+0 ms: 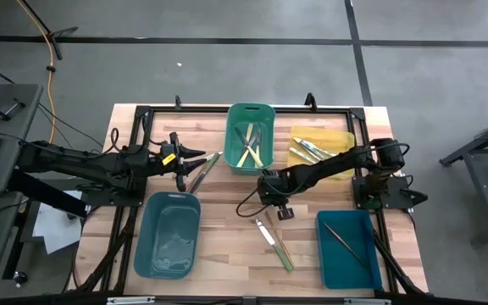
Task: Sort silverware by color (type)
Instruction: Put the gold knife into the right blue bin
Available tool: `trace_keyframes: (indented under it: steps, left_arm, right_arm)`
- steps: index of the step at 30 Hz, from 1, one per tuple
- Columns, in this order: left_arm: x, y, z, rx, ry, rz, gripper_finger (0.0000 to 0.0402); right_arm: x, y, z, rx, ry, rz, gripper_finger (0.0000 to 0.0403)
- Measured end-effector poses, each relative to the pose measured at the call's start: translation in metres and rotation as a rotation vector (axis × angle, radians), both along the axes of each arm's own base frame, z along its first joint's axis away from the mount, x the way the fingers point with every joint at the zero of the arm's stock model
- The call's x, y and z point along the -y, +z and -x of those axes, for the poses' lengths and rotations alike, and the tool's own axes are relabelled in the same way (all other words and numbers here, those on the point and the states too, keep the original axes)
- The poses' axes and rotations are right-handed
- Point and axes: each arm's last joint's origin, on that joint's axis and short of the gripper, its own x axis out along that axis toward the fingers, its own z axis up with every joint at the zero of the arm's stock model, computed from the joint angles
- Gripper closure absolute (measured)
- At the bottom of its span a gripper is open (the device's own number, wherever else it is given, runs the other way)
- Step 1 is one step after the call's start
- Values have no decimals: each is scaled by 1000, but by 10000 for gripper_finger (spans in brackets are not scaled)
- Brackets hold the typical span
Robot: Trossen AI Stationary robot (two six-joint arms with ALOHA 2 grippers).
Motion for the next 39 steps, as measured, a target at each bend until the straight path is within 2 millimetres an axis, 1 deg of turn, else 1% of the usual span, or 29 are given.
trace_keyframes:
  steps: [3,7,9,11,14,17,21,26,28,30,33,36,39]
  left_arm:
    - [0,0,0,0,0,0,300]
    - [0,0,0,0,0,0,300]
    - [0,0,0,-5,0,0,300]
    - [0,-1,0,-8,0,2,300]
    - [0,-1,0,-13,0,3,300]
    - [0,-1,0,-13,0,3,300]
    - [0,-1,0,-13,0,3,300]
    - [0,-1,0,-12,0,2,300]
    - [0,-1,0,-12,3,2,300]
    - [0,-1,0,-13,16,1,300]
    - [-1,-1,0,-14,25,0,300]
    - [-1,-1,0,-14,25,-2,300]
    - [-1,-1,0,-13,25,-2,300]
  right_arm:
    - [-1,4,-2,15,-12,-26,394]
    - [-1,14,-2,28,-7,-54,394]
    - [-2,24,-3,59,-21,-64,401]
    - [-2,33,-2,87,-36,-75,398]
    - [-1,36,2,66,-52,-76,398]
    - [-2,45,4,89,-69,-85,399]
    - [-2,45,4,88,-101,-93,400]
    - [-4,50,-7,213,-130,-124,398]
    - [-6,52,-13,277,-133,-138,387]
    - [-10,49,-19,313,-129,-149,366]
    - [-15,36,-22,286,-91,-132,319]
    - [-17,30,-23,267,-48,-93,268]
    - [-18,34,-29,262,-4,-73,228]
